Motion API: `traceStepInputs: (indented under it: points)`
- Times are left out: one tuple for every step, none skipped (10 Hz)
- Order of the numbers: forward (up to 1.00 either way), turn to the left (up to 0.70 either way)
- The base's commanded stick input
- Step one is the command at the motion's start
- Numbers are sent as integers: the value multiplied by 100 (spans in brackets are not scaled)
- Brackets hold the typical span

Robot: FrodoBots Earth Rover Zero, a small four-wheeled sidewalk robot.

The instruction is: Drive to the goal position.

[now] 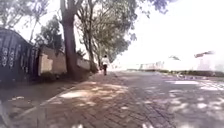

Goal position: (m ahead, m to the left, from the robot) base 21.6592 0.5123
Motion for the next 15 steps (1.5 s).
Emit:
traceStepInputs:
  points:
    - [70,0]
    - [70,0]
    - [70,0]
    - [70,0]
    - [70,0]
    - [70,0]
    - [70,0]
    - [70,0]
    - [70,0]
    - [70,0]
    - [70,0]
    - [70,0]
    - [70,0]
    - [70,0]
    - [70,0]
